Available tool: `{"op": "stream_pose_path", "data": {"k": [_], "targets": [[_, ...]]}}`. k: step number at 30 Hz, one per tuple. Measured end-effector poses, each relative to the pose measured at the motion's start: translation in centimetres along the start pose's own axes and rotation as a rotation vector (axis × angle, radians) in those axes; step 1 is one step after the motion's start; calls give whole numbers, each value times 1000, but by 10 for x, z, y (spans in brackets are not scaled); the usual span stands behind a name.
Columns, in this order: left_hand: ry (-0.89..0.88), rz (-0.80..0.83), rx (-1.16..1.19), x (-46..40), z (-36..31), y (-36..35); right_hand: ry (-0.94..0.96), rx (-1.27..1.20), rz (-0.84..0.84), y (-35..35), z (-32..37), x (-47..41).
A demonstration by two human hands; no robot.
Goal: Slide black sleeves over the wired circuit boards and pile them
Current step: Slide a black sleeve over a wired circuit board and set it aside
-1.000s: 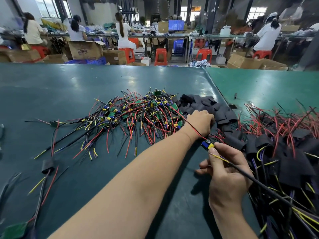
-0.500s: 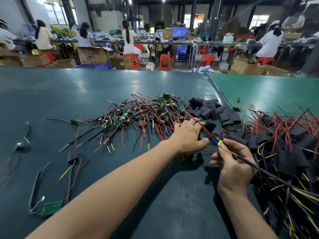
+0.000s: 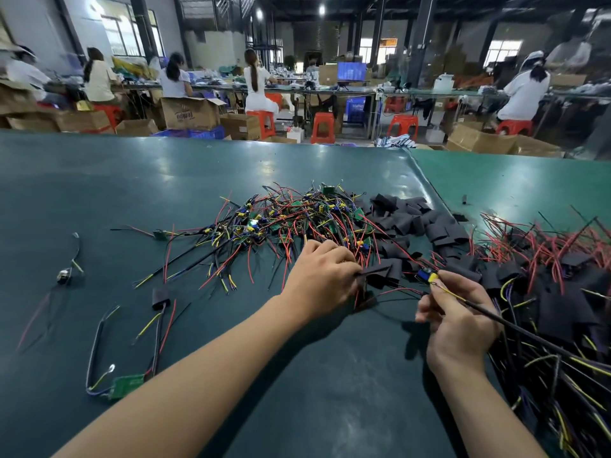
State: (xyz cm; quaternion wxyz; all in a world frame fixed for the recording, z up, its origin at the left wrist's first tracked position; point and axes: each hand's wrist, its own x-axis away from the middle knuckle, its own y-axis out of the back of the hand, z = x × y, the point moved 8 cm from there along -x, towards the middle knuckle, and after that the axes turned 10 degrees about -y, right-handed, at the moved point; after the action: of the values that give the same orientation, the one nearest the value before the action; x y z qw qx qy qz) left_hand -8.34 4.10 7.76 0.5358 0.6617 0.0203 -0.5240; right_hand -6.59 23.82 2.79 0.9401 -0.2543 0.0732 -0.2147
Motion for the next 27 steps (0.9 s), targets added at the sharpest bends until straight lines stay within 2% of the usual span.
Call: {"op": "stream_pose_path", "data": {"k": [2,6,7,9,13,17,20,23,27], "targets": [[-20,60,-62,8,5,8,-34,-8,36,-3,-2,1],[-12,473,58,45,27,0,-96,-34,117,-12,-6,5],[29,506,142,53,32,2,-111,-41,125,-13,-7,5],[120,413,270,60,39,13,-146,-59,142,-16,-8,5],[226,270,376,57,30,13,-173,-61,192,-21,-9,4],[223,266,434,56,15,-3,-161,-105,203,-21,-6,8],[208,279,411,59,18,-4,-272,-168,227,-21,-10,5],[251,225,435,62,23,1,-354,-208,255,-25,-16,6],[380,101,531,67,32,7,-280,-123,254,-30,-14,8]]}}
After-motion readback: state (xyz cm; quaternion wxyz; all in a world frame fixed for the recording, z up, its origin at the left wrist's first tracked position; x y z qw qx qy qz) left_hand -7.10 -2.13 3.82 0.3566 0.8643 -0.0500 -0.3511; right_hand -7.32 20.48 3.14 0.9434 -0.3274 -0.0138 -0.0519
